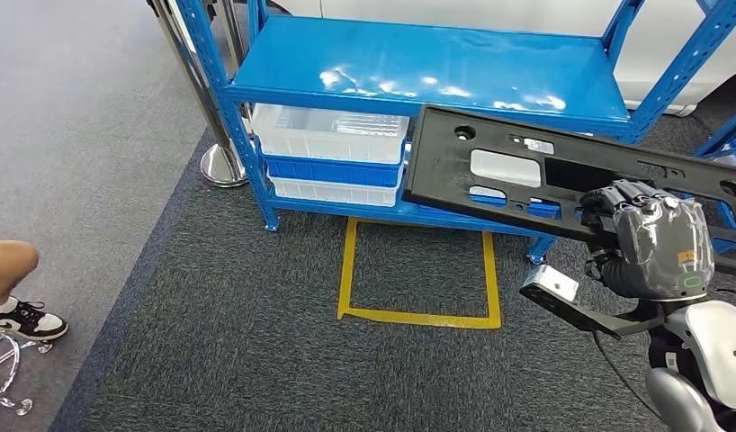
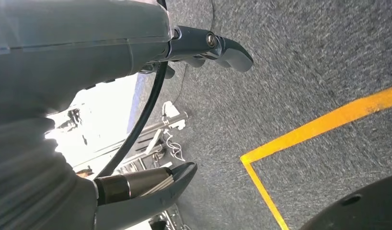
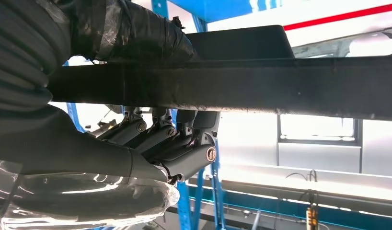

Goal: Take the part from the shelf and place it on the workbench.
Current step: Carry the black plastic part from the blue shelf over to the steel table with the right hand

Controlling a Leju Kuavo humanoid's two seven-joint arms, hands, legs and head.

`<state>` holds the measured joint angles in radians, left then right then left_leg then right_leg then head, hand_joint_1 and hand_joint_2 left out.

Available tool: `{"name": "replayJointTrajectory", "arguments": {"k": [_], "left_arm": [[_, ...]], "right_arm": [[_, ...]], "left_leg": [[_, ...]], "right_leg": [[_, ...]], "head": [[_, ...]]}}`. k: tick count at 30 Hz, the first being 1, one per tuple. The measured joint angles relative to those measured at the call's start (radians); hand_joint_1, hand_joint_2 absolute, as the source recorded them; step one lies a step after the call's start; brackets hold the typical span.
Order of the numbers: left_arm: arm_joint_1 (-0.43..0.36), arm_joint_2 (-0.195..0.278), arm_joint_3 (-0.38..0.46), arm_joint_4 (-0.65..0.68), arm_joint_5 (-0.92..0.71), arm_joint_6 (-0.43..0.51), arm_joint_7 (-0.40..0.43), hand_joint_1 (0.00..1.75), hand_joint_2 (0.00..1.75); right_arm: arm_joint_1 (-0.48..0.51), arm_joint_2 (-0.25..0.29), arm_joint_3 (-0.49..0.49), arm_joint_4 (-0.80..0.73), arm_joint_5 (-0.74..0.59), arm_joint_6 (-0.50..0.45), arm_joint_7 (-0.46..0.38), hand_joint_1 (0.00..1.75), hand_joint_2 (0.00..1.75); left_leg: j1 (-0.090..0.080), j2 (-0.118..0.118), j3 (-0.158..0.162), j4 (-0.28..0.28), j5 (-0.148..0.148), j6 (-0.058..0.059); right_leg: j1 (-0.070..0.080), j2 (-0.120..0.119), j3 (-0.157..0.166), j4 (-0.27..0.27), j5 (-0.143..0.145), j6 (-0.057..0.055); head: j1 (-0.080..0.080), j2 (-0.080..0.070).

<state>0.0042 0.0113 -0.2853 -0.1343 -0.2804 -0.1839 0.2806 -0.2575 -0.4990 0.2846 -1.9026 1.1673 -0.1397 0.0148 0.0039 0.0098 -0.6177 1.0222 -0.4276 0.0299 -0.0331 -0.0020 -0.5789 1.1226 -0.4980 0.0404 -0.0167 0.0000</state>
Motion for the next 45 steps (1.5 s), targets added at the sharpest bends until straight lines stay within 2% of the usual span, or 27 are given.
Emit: {"name": "replayJointTrajectory", "arguments": {"k": [2, 5, 7, 9, 10, 11, 12, 14, 16, 18, 20, 22, 24, 25, 26, 27, 28, 30, 32, 33, 35, 37, 39, 41, 42, 43, 45], "left_arm": [[0.000, 0.001, 0.000, 0.000, 0.001, 0.001, -0.008, 0.00, 1.75], [0.004, 0.002, 0.000, 0.000, 0.003, -0.002, -0.048, 0.00, 1.75], [0.006, 0.003, -0.002, 0.000, -0.004, 0.002, -0.063, 0.00, 1.75], [0.006, 0.002, -0.004, 0.000, -0.006, 0.008, -0.068, 0.00, 1.75], [0.007, 0.002, -0.005, 0.000, -0.006, 0.011, -0.069, 0.00, 1.75], [0.007, 0.002, -0.005, 0.000, -0.005, 0.013, -0.070, 0.00, 1.75], [0.007, 0.002, -0.005, 0.000, -0.005, 0.014, -0.070, 0.00, 1.75], [0.009, 0.003, -0.005, 0.000, -0.005, 0.017, -0.070, 0.00, 1.75], [0.012, 0.005, -0.005, 0.000, -0.005, 0.017, -0.071, 0.00, 1.75], [0.013, 0.007, -0.005, 0.000, -0.004, 0.018, -0.071, 0.00, 1.75], [0.009, 0.006, -0.005, 0.000, -0.004, 0.017, -0.072, 0.00, 1.75], [0.007, 0.004, -0.005, 0.000, -0.005, 0.016, -0.072, 0.00, 1.75], [0.009, 0.004, -0.005, 0.000, -0.005, 0.016, -0.072, 0.00, 1.75], [0.011, 0.004, -0.005, 0.000, -0.006, 0.016, -0.072, 0.00, 1.75], [0.012, 0.004, -0.006, 0.000, -0.006, 0.016, -0.072, 0.00, 1.75], [0.013, 0.004, -0.006, 0.000, -0.006, 0.016, -0.072, 0.00, 1.75], [0.013, 0.004, -0.006, 0.000, -0.006, 0.016, -0.072, 0.00, 1.75], [0.012, 0.003, -0.006, 0.000, -0.005, 0.017, -0.072, 0.00, 1.75], [0.012, 0.004, -0.006, 0.000, 0.001, 0.027, -0.072, 0.00, 1.75], [0.011, 0.005, -0.006, 0.000, 0.006, 0.033, -0.071, 0.00, 1.75], [0.009, 0.005, -0.005, 0.000, 0.016, 0.046, -0.068, 0.00, 1.75], [0.008, 0.004, -0.003, 0.000, 0.029, 0.056, -0.062, 0.00, 1.75], [0.008, 0.006, 0.008, 0.000, 0.056, 0.062, -0.058, 0.00, 1.75], [0.005, 0.012, 0.026, 0.000, 0.082, 0.063, -0.058, 0.00, 1.75], [0.003, 0.016, 0.033, 0.000, 0.088, 0.063, -0.057, 0.00, 1.75], [0.001, 0.019, 0.039, 0.000, 0.091, 0.062, -0.057, 0.00, 1.75], [-0.002, 0.025, 0.048, 0.000, 0.092, 0.062, -0.057, 0.00, 1.75]], "right_arm": [[-0.001, 0.007, 0.001, 0.006, 0.002, 0.001, 0.000, 1.75, 1.75], [0.004, 0.011, 0.001, 0.014, -0.004, 0.001, 0.001, 1.75, 1.75], [0.010, 0.012, 0.000, 0.016, -0.009, 0.000, 0.001, 1.75, 1.75], [0.022, 0.012, -0.002, 0.016, -0.013, -0.001, 0.001, 1.75, 1.75], [0.031, 0.012, -0.003, 0.016, -0.015, -0.001, 0.001, 1.75, 1.75], [0.041, 0.012, -0.005, 0.016, -0.017, -0.002, 0.001, 1.75, 1.75], [0.049, 0.012, -0.007, 0.016, -0.018, -0.002, 0.001, 1.75, 1.75], [0.058, 0.012, -0.011, 0.016, -0.019, -0.003, 0.001, 1.75, 1.75], [0.061, 0.013, -0.015, 0.015, -0.019, -0.004, 0.001, 1.75, 1.75], [0.065, 0.015, -0.017, 0.015, -0.019, -0.005, 0.001, 1.75, 1.75], [0.072, 0.015, -0.021, 0.014, -0.020, -0.006, 0.001, 1.75, 1.75], [0.077, 0.013, -0.030, 0.014, -0.023, -0.006, 0.001, 1.75, 1.75], [0.083, 0.012, -0.040, 0.014, -0.025, -0.006, 0.000, 1.75, 1.75], [0.092, 0.012, -0.045, 0.014, -0.027, -0.007, 0.000, 1.75, 1.75], [0.105, 0.011, -0.051, 0.014, -0.029, -0.008, 0.000, 1.75, 1.75], [0.122, 0.010, -0.058, 0.011, -0.032, -0.010, 0.000, 1.75, 1.75], [0.140, 0.009, -0.066, 0.008, -0.034, -0.013, -0.001, 1.75, 1.75], [0.175, 0.005, -0.085, -0.006, -0.034, -0.028, -0.006, 1.75, 1.75], [0.217, 0.000, -0.106, -0.028, -0.025, -0.054, -0.011, 1.75, 1.75], [0.242, -0.002, -0.117, -0.040, -0.019, -0.067, -0.012, 1.75, 1.75], [0.294, -0.005, -0.138, -0.067, -0.006, -0.089, -0.016, 1.75, 1.75], [0.329, -0.004, -0.156, -0.093, 0.022, -0.105, -0.019, 1.75, 1.75], [0.333, 0.010, -0.156, -0.107, 0.084, -0.112, -0.011, 1.75, 1.75], [0.323, 0.035, -0.136, -0.109, 0.150, -0.111, 0.008, 1.75, 1.75], [0.320, 0.046, -0.123, -0.108, 0.169, -0.110, 0.016, 1.75, 1.75], [0.317, 0.055, -0.111, -0.108, 0.180, -0.109, 0.022, 1.75, 1.75], [0.310, 0.066, -0.094, -0.107, 0.185, -0.109, 0.028, 1.75, 1.75]], "left_leg": [[-0.004, -0.002, -0.017, 0.015, 0.007, -0.012], [-0.003, -0.004, -0.029, 0.025, 0.005, -0.031], [0.000, -0.004, -0.054, 0.090, -0.056, -0.039], [0.000, -0.004, -0.093, 0.217, -0.139, -0.043], [0.000, -0.004, -0.107, 0.270, -0.162, -0.043], [0.000, -0.005, -0.105, 0.293, -0.165, -0.040], [-0.001, -0.007, -0.083, 0.276, -0.149, -0.035], [-0.005, -0.031, 0.005, 0.145, -0.099, -0.012], [-0.006, -0.066, 0.078, 0.026, -0.076, 0.005], [-0.007, -0.073, 0.099, -0.009, -0.074, 0.008], [-0.007, -0.052, 0.106, -0.035, -0.057, 0.010], [0.000, -0.025, 0.112, -0.067, -0.034, 0.014], [0.003, -0.001, 0.109, -0.078, -0.023, 0.017], [0.003, 0.012, 0.104, -0.076, -0.022, 0.016], [0.003, 0.024, 0.098, -0.072, -0.022, 0.015], [0.004, 0.035, 0.092, -0.066, -0.022, 0.014], [0.005, 0.046, 0.086, -0.058, -0.023, 0.012], [0.006, 0.063, 0.075, -0.038, -0.030, 0.001], [0.002, 0.075, 0.069, -0.017, -0.039, -0.013], [-0.001, 0.082, 0.069, -0.013, -0.042, -0.019], [0.000, 0.093, 0.069, -0.009, -0.045, -0.029], [0.004, 0.067, 0.056, 0.025, -0.079, -0.039], [0.007, 0.019, 0.012, 0.136, -0.154, -0.044], [0.007, 0.000, -0.038, 0.260, -0.209, -0.042], [0.006, -0.002, -0.044, 0.282, -0.210, -0.038], [0.004, -0.006, -0.030, 0.262, -0.191, -0.031], [-0.001, -0.033, 0.040, 0.130, -0.129, -0.009]], "right_leg": [[0.004, 0.004, 0.031, -0.061, -0.029, -0.007], [0.004, 0.004, 0.019, -0.068, -0.017, -0.037], [0.004, 0.007, 0.007, -0.071, -0.002, -0.057], [0.008, 0.013, -0.010, -0.070, 0.011, -0.065], [0.011, 0.017, -0.019, -0.069, 0.018, -0.067], [0.014, 0.023, -0.026, -0.069, 0.024, -0.067], [0.018, 0.030, -0.032, -0.069, 0.029, -0.067], [0.023, 0.048, -0.041, -0.069, 0.039, -0.067], [0.023, 0.065, -0.047, -0.071, 0.049, -0.061], [0.016, 0.083, -0.050, -0.079, 0.062, -0.048], [0.015, 0.097, -0.050, -0.091, 0.075, -0.034], [0.019, 0.069, -0.066, -0.067, 0.051, -0.026], [0.016, 0.023, -0.110, 0.034, -0.017, -0.019], [0.012, 0.011, -0.135, 0.100, -0.049, -0.013], [0.008, 0.007, -0.149, 0.145, -0.066, -0.008], [0.005, 0.004, -0.147, 0.159, -0.066, -0.002], [0.002, -0.001, -0.124, 0.133, -0.050, 0.002], [0.001, -0.036, -0.041, 0.004, -0.007, 0.006], [0.005, -0.064, 0.004, -0.077, 0.010, -0.006], [0.008, -0.066, 0.004, -0.081, 0.006, -0.015], [0.007, -0.046, -0.003, -0.078, 0.012, -0.032], [0.005, -0.027, -0.011, -0.079, 0.021, -0.049], [0.007, -0.004, -0.023, -0.080, 0.031, -0.063], [0.014, 0.024, -0.035, -0.078, 0.039, -0.071], [0.017, 0.038, -0.040, -0.076, 0.042, -0.072], [0.021, 0.053, -0.043, -0.074, 0.045, -0.073], [0.025, 0.080, -0.048, -0.071, 0.051, -0.072]], "head": [[-0.001, 0.000], [-0.002, 0.000], [-0.002, 0.000], [-0.003, 0.000], [-0.003, 0.000], [-0.003, 0.000], [-0.003, 0.000], [-0.003, 0.000], [-0.002, 0.000], [-0.003, 0.000], [-0.003, 0.000], [-0.001, 0.000], [0.002, 0.000], [0.002, 0.000], [0.002, 0.000], [0.002, 0.000], [0.002, 0.000], [0.002, 0.000], [0.001, 0.000], [0.001, 0.000], [0.000, 0.000], [0.000, 0.000], [-0.001, 0.000], [-0.001, 0.000], [-0.001, 0.000], [-0.001, 0.000], [-0.001, 0.000]]}}
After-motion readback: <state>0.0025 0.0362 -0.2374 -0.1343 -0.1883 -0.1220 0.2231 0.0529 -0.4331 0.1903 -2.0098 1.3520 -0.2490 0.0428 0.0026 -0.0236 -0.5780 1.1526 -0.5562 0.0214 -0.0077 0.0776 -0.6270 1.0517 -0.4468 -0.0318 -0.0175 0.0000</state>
